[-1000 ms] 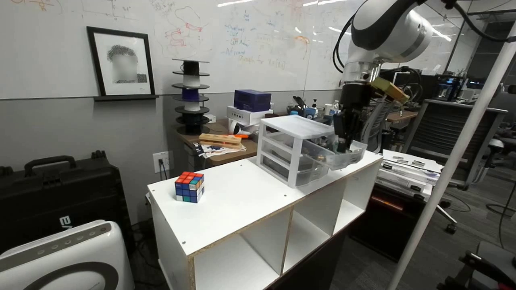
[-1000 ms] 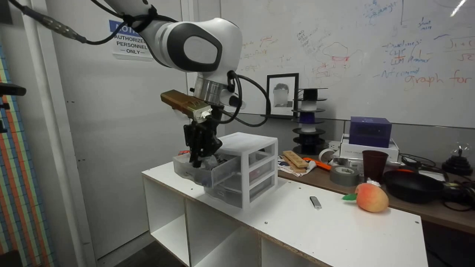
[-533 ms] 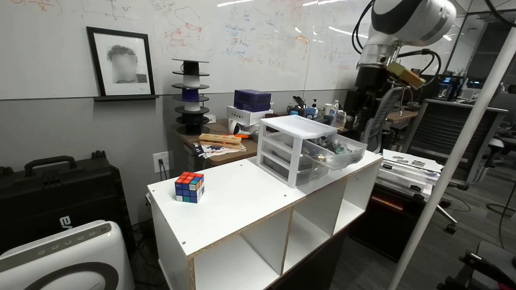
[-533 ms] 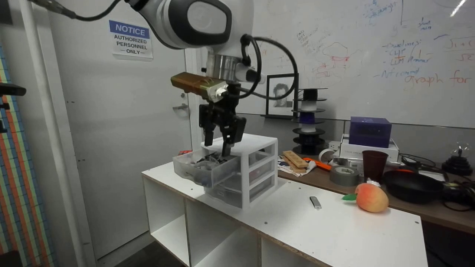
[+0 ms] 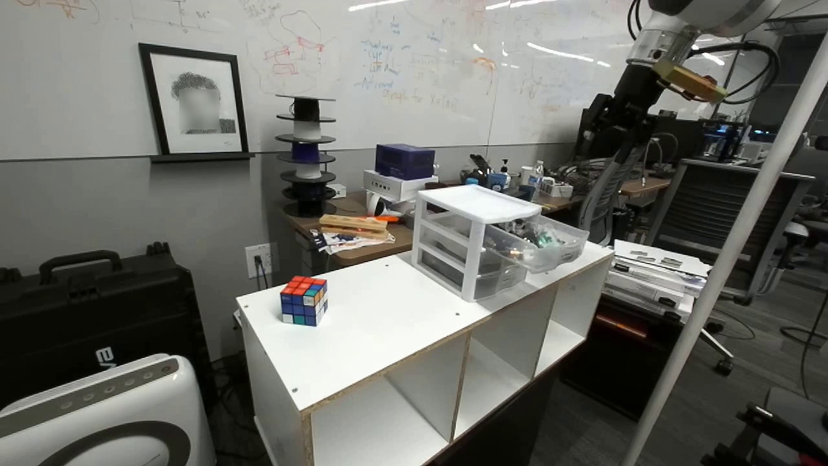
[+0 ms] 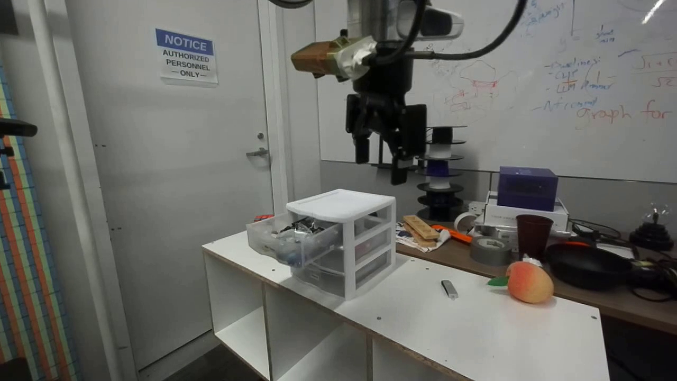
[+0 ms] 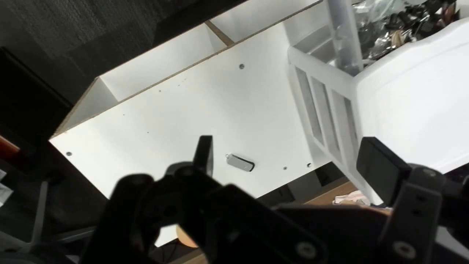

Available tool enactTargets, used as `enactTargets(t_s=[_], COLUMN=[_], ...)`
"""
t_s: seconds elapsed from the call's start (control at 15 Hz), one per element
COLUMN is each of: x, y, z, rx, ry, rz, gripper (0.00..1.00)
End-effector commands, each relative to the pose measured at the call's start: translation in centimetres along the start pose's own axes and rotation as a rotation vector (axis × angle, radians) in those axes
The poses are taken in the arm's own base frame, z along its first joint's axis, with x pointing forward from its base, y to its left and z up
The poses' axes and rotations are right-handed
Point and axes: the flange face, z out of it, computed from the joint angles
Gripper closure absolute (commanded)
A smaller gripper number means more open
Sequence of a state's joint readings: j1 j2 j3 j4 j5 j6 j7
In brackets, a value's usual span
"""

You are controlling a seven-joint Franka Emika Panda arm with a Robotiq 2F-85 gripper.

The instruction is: Pick up the plastic and the white object from the counter and put them in the open drawer and close it

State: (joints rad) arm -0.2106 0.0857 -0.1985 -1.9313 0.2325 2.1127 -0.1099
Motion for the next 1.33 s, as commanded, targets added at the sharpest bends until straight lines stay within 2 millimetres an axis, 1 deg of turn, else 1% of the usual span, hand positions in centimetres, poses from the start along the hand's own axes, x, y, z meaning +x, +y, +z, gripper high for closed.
enactTargets(t_s=[0.0,0.27,0.47,0.6,0.73,0.93,1.07,1.27], x=[4.4,7.5,9.9,11.7,13.2,15.4,16.8,18.3], y=[3.1,6.4,7.9,8.3,7.9,6.1,4.4,2.3], z=[1.9,5.1,7.9,10.2,12.7,15.8,17.1,18.2], rx=[0.011,-0.090,-0.161,-0.212,-0.259,-0.305,-0.331,-0.359], ry=[-0.069,-0.213,-0.274,-0.290,-0.312,-0.311,-0.289,-0.253], rz=[-0.035,-0.195,-0.326,-0.419,-0.513,-0.666,-0.761,-0.905], gripper=[0.00,0.00,0.00,0.00,0.00,0.00,0.00,0.00])
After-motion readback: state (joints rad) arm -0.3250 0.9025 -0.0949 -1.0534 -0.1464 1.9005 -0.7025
